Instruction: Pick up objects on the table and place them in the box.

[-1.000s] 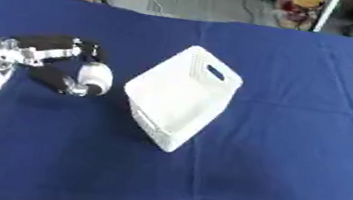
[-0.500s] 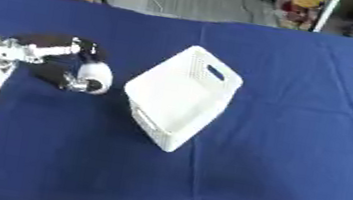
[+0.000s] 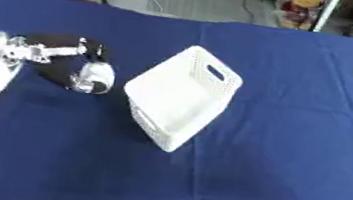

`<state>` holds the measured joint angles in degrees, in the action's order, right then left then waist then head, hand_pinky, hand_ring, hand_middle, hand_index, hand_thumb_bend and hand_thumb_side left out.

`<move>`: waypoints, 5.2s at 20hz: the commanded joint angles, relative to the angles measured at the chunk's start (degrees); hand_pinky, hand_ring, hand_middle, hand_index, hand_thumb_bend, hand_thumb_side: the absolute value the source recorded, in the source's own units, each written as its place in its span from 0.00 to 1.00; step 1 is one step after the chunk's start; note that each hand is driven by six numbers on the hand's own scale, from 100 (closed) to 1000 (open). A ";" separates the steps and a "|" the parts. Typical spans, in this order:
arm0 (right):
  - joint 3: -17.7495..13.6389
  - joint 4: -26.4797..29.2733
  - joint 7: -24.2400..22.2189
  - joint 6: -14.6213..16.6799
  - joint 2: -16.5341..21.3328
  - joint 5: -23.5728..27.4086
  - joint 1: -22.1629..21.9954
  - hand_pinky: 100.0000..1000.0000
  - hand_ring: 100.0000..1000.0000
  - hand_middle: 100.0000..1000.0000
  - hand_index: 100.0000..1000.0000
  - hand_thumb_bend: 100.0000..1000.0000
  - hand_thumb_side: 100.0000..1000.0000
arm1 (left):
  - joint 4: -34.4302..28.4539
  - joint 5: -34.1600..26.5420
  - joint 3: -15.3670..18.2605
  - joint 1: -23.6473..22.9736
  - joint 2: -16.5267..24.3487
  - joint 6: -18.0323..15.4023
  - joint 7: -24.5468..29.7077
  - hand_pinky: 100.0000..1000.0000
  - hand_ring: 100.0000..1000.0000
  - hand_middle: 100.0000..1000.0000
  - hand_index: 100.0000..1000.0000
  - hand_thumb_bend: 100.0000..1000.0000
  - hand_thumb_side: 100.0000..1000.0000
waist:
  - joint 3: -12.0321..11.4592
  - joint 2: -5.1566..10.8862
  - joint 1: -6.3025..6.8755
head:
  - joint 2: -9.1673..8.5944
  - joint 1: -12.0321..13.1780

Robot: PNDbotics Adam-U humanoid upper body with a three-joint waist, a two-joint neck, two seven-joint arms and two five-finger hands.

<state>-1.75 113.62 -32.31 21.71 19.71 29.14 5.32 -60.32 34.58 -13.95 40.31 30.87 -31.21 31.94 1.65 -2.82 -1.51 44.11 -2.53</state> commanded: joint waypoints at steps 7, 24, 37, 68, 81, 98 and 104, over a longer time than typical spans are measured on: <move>-0.16 0.97 -0.31 -0.01 1.04 0.36 0.50 0.95 0.99 0.88 1.00 0.11 0.54 | 1.08 11.93 -1.20 2.37 -0.40 -10.27 2.03 0.84 0.86 0.83 0.94 0.65 0.71 | 0.13 0.83 0.10 | 0.01 -0.08; -0.38 0.97 -0.26 -0.15 0.88 0.26 0.36 0.95 1.00 0.88 1.00 0.12 0.55 | 4.03 10.80 1.77 -0.68 0.52 -8.16 3.86 0.50 0.66 0.73 0.85 0.51 0.68 | -0.03 0.68 0.01 | 0.01 -0.37; -0.57 0.97 -0.10 -0.15 0.79 0.13 0.34 0.95 1.00 0.87 1.00 0.12 0.55 | -0.59 -5.53 6.32 -6.41 1.15 5.35 8.37 0.00 0.09 0.42 0.54 0.00 0.29 | -0.46 0.60 -0.23 | 0.01 -0.66; -0.61 0.97 -0.02 -0.18 0.83 0.13 0.45 0.95 1.00 0.87 1.00 0.11 0.55 | -17.94 -29.34 9.39 -7.19 0.71 19.18 -19.36 0.00 0.00 0.36 0.43 0.00 0.39 | -0.86 0.83 -0.35 | 0.01 -1.07; -0.18 0.97 -0.44 -0.40 0.89 0.55 0.48 0.95 1.00 0.87 1.00 0.11 0.55 | -17.62 -32.02 5.39 4.73 -5.43 19.59 -16.79 0.00 0.00 0.36 0.44 0.00 0.43 | -0.51 1.19 -0.45 | 0.01 -0.25; 0.22 0.97 -1.00 -0.66 0.57 1.11 0.46 0.96 1.00 0.87 1.00 0.12 0.55 | -7.86 -18.84 -1.36 12.86 -14.70 10.12 -12.64 0.00 0.00 0.36 0.46 0.00 0.37 | 0.17 1.24 -0.85 | 0.01 1.24; 0.24 0.97 -1.12 -0.68 0.48 1.18 0.48 0.96 1.00 0.87 1.00 0.12 0.55 | -4.54 -13.77 -3.09 12.30 -16.37 6.18 -11.74 0.00 0.00 0.36 0.46 0.00 0.35 | 0.31 1.07 -1.01 | 0.01 1.33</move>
<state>-1.36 113.62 -33.10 20.97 19.66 30.11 5.34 -64.70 19.87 -16.93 51.53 14.59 -24.16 20.12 1.86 -2.32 -2.56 44.11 -1.51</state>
